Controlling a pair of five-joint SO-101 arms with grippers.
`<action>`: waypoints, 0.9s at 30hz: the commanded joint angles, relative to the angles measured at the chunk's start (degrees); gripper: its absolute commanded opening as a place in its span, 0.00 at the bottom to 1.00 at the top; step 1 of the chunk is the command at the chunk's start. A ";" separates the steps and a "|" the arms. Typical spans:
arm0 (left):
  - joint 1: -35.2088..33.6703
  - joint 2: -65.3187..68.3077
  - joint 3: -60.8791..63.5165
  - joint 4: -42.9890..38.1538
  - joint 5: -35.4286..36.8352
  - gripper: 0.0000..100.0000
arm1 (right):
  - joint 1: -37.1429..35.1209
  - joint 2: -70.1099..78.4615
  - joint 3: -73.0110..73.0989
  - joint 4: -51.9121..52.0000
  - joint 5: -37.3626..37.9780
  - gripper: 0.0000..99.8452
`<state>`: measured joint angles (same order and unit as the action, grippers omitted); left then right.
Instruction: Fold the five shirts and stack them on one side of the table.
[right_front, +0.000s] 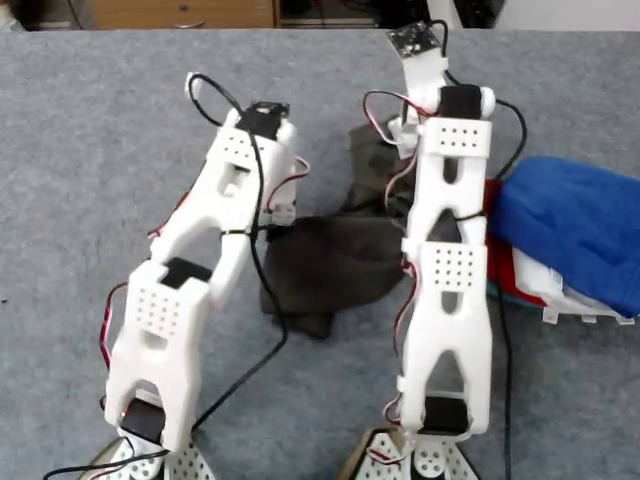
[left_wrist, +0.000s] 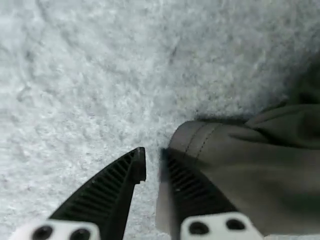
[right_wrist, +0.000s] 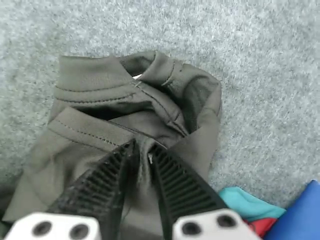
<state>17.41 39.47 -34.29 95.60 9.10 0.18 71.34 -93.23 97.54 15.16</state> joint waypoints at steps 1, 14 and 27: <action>0.70 -0.04 -3.69 0.62 2.73 0.02 | 1.10 -2.95 -2.33 -0.79 -0.53 0.00; -0.35 -1.27 -11.96 5.19 13.54 0.12 | 5.23 -3.21 -2.07 -2.90 -0.35 0.00; -0.53 17.71 -18.29 5.10 20.31 0.12 | 6.02 -2.07 -2.15 -3.69 -0.79 0.00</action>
<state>17.23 55.38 -50.55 100.09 29.14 5.19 71.34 -93.23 94.73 14.99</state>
